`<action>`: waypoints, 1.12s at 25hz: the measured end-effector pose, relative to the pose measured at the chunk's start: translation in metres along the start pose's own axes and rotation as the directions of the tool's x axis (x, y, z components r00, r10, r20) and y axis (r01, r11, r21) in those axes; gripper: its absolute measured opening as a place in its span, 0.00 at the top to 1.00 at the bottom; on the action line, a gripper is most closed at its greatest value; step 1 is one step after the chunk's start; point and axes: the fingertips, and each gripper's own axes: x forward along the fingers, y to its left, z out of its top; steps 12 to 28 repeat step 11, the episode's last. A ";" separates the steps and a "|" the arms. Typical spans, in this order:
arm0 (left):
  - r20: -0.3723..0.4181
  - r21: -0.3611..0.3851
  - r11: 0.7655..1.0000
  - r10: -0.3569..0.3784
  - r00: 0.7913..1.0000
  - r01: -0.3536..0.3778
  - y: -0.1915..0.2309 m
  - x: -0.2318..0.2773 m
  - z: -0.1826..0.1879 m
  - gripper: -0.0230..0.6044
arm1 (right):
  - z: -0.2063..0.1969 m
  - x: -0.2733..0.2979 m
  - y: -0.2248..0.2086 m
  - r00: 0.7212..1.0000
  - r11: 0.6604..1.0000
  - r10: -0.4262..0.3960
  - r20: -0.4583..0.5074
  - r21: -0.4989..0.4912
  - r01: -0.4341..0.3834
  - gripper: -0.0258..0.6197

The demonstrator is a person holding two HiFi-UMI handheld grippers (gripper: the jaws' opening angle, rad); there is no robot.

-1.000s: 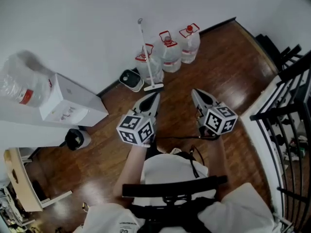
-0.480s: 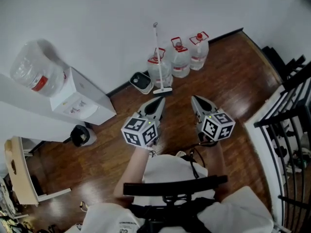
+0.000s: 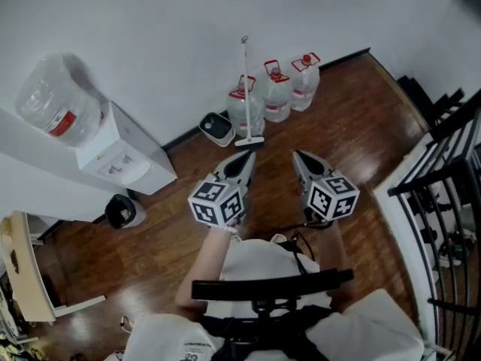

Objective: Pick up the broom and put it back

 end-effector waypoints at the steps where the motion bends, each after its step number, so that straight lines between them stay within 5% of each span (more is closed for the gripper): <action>1: 0.000 -0.002 1.000 -0.001 1.000 0.001 0.000 -0.002 0.000 0.99 | 0.000 -0.001 0.002 1.000 1.000 -0.001 -0.002 -0.002 0.001 0.95; 28: 0.002 -0.020 1.000 -0.001 1.000 0.001 0.005 -0.020 -0.006 0.99 | -0.008 0.000 0.017 1.000 1.000 -0.009 -0.008 -0.010 0.009 0.95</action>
